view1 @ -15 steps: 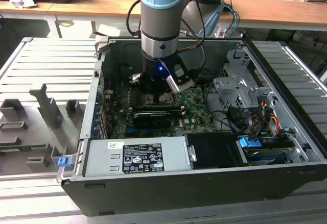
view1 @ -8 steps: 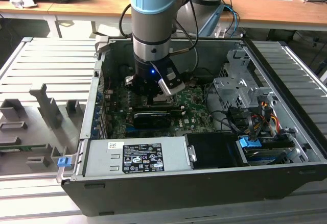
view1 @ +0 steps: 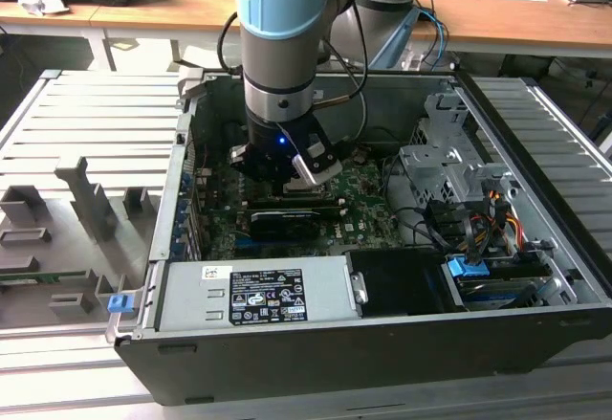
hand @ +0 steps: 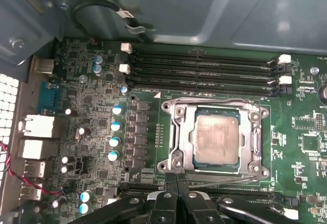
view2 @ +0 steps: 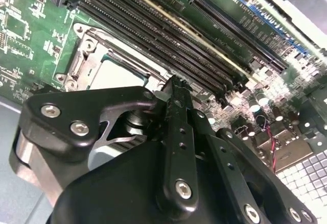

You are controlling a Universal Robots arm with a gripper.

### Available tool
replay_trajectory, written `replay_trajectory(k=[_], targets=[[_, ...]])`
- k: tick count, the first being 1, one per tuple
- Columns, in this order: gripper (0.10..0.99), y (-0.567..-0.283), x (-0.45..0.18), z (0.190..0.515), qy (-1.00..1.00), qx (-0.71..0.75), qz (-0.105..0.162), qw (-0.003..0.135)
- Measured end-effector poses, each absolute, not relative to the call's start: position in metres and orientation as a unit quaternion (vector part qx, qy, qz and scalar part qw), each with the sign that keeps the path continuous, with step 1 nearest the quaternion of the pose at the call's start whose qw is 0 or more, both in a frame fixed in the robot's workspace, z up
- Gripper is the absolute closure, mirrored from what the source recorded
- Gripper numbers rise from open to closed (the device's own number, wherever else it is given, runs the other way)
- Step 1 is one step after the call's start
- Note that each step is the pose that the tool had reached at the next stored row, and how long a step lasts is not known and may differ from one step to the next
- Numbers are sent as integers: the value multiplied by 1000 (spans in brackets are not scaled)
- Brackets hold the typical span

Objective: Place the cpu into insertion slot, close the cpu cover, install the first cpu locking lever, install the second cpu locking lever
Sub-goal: 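Install the second cpu locking lever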

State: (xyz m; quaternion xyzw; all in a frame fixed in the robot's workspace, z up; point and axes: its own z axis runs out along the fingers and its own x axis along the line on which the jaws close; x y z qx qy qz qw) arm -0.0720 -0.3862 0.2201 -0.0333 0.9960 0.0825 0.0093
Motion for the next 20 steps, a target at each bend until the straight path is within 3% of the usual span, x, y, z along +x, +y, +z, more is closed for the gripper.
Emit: replay_trajectory(k=[20], targets=[[980, -400, -75, 202, 990, -33, 139, 11]])
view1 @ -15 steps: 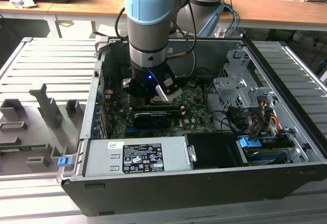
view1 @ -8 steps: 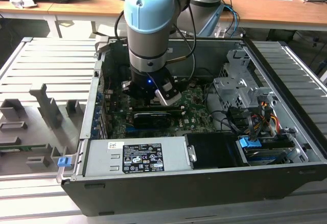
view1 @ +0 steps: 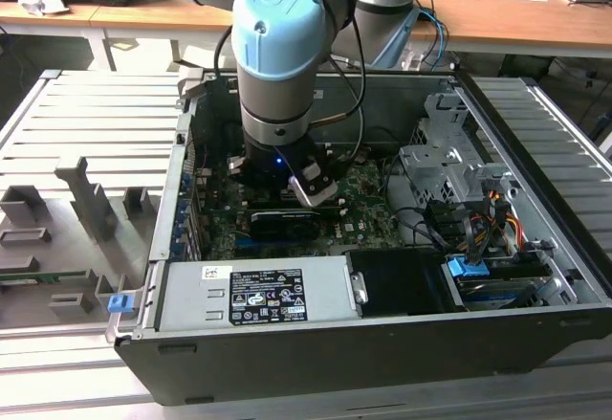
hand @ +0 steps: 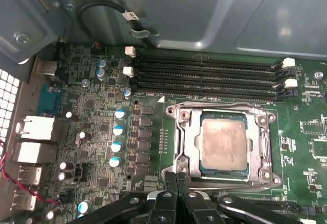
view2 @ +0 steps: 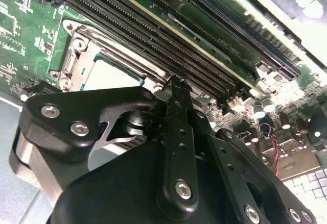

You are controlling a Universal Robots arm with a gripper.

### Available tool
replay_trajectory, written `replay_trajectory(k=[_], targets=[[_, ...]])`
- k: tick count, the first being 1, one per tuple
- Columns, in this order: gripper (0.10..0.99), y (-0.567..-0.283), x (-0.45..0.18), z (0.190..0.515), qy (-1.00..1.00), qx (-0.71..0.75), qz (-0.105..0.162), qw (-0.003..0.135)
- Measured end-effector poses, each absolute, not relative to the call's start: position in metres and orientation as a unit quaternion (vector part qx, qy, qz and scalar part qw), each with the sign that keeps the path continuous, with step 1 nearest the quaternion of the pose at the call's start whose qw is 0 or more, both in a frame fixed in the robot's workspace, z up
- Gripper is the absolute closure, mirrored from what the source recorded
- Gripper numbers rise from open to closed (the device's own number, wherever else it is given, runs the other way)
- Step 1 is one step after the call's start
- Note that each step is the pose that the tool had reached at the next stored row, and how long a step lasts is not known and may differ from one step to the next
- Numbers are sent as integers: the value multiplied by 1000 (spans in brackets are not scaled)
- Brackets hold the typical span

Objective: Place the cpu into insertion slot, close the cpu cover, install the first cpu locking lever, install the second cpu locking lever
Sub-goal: 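Install the second cpu locking lever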

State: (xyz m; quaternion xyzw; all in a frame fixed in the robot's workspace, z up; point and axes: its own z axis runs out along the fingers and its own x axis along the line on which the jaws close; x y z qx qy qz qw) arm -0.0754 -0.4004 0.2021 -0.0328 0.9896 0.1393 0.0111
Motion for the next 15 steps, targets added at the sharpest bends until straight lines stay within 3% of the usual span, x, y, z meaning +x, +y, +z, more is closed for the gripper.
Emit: replay_trajectory(k=[15], targets=[[980, -401, -79, 201, 987, -33, 159, 12]])
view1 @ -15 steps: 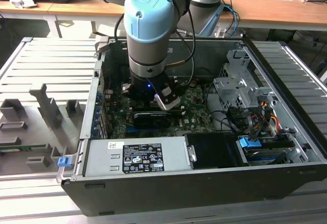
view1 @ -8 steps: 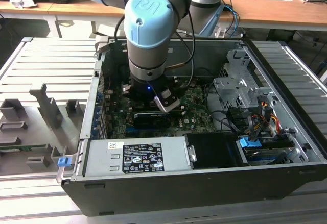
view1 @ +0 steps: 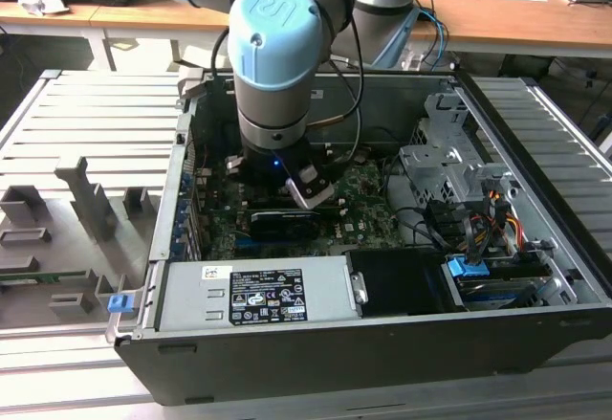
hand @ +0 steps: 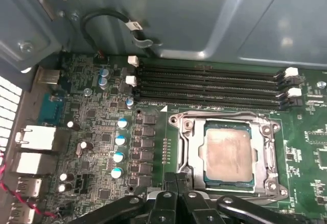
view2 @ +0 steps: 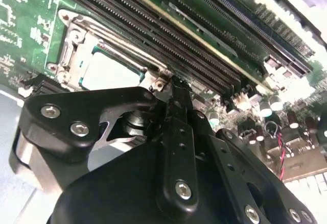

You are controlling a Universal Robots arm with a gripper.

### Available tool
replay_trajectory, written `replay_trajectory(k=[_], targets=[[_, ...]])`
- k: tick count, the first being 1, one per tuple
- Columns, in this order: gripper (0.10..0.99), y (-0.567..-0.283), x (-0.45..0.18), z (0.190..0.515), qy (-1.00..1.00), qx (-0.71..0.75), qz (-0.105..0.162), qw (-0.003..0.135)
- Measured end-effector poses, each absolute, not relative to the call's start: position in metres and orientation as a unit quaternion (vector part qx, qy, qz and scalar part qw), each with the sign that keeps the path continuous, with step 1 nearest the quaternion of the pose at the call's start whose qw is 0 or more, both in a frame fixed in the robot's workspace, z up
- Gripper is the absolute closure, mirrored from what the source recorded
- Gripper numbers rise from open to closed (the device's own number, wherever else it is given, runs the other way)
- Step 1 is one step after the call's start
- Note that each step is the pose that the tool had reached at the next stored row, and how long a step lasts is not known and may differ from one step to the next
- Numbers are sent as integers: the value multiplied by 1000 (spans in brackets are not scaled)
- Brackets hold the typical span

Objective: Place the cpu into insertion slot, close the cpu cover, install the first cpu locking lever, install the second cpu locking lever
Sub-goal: 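Install the second cpu locking lever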

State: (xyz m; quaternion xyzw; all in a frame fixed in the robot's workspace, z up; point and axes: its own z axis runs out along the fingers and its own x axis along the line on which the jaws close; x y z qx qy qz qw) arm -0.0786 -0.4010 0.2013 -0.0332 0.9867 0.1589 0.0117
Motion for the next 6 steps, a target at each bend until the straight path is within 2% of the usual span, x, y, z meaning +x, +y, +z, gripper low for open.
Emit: replay_trajectory(k=[6], targets=[[980, -401, -79, 210, 987, -33, 159, 12]])
